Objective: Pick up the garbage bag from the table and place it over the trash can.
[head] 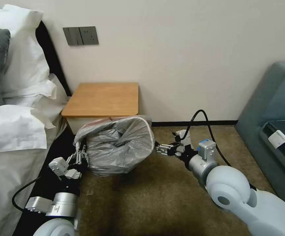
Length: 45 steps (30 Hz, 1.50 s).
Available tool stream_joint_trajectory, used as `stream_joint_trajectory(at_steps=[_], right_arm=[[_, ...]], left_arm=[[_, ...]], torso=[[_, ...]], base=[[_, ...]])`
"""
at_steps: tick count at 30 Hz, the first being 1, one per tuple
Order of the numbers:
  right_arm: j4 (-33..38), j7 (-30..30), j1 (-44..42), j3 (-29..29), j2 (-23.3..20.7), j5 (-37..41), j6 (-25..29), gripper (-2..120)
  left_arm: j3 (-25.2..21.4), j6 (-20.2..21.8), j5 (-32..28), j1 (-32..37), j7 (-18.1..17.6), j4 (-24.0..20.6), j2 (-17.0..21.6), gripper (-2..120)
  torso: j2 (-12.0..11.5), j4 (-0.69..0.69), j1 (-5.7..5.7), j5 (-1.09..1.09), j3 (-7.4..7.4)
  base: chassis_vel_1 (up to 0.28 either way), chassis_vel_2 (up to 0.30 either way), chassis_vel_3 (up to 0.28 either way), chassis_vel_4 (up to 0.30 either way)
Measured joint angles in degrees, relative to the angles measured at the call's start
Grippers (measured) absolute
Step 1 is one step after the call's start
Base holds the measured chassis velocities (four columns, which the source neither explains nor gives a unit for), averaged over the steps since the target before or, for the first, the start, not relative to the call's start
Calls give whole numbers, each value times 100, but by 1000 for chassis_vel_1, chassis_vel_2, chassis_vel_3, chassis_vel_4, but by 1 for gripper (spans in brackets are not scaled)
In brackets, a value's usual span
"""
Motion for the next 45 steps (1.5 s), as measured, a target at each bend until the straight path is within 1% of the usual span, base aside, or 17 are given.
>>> stream_joint_trajectory(at_steps=[9, 11, 14, 19, 25, 27, 30, 31, 32, 33, 34, 35, 36, 38, 39, 41, 45], right_arm=[[-322, 71, -106, 90, 116, -186, -47, 100], [33, 162, -288, 170, 13, -326, -26, 100], [518, 150, -529, 392, -149, -758, 160, 100], [1159, 108, -426, 751, -470, -748, 364, 100], [1454, -932, 299, 982, -1109, -339, 680, 96], [1380, -2250, 1419, 488, -1428, -149, 633, 86], [1234, -2823, 2118, -126, -1402, -241, 431, 78], [1100, -3155, 2940, -1007, -1246, -403, 242, 72], [1028, -3245, 3401, -1503, -1097, -502, 139, 68], [1028, -3245, 3401, -1503, -1097, -502, 139, 68], [956, -3271, 3741, -1888, -958, -595, 39, 65], [764, -3290, 4315, -2630, -638, -794, -158, 56], [604, -3333, 4561, -2992, -440, -934, -259, 53], [555, -3345, 4615, -3080, -386, -967, -285, 50], [190, -3404, 4907, -3540, -59, -1202, -459, 41], [-87, -3455, 5054, -3782, 148, -1360, -549, 35], [-574, -3623, 5161, -4041, 405, -1676, -698, 22]], left_arm=[[-27, 457, 12, 94, -229, -278, 47, 6], [-62, 692, 104, 50, -617, -332, 75, 6], [-118, 819, 251, -47, -904, -276, 120, 6], [-122, 981, 519, -111, -1056, -186, 200, 6], [-19, 1124, 744, -139, -1090, -144, 230, 6], [84, 1136, 1004, -153, -1068, -95, 212, 6], [125, 1125, 1203, -155, -1016, -67, 206, 6], [133, 1094, 1352, -153, -932, -50, 217, 6], [133, 1069, 1418, -151, -885, -46, 229, 6], [133, 1069, 1418, -151, -885, -46, 229, 6], [133, 1047, 1461, -150, -849, -43, 242, 6], [128, 990, 1566, -143, -772, -36, 273, 6], [120, 959, 1630, -137, -733, -36, 289, 6], [114, 949, 1647, -136, -724, -37, 293, 6], [97, 922, 1712, -123, -685, -68, 307, 6], [77, 885, 1759, -118, -636, -88, 310, 6], [53, 776, 1801, -127, -545, -87, 286, 6]], torso=[[0, 0, 0, 1, 0], [0, 1, 0, 0, 0], [0, 0, 0, 0, 0], [0, 0, 0, 1, 0], [0, -1, 0, 0, 0], [1, 0, 0, -3, 0], [0, -1, 0, -1, 0], [0, 0, 0, 1, 1], [0, 1, 0, 1, 1], [0, 1, 0, 1, 1], [0, 2, 0, 0, 1], [0, 3, 0, -2, 1], [0, 2, 0, -2, 1], [0, 2, 0, -2, 1], [0, 2, 0, 0, 1], [0, 2, 0, -1, 1], [0, 0, 0, -1, 1]], base=[[0, 0, 0, 0], [0, 0, 0, 0], [0, 0, 0, 0], [0, 0, 0, 0], [0, 0, 0, 0], [0, 0, 0, 0], [0, 0, 0, 0], [0, 0, 0, 0], [0, 0, 0, 0], [0, 0, 0, 0], [0, 0, 0, 0], [0, 0, 0, 0], [0, 0, 0, 0], [0, 0, 0, 0], [0, 0, 0, 0], [0, 0, 0, 0], [0, 0, 0, 0]])
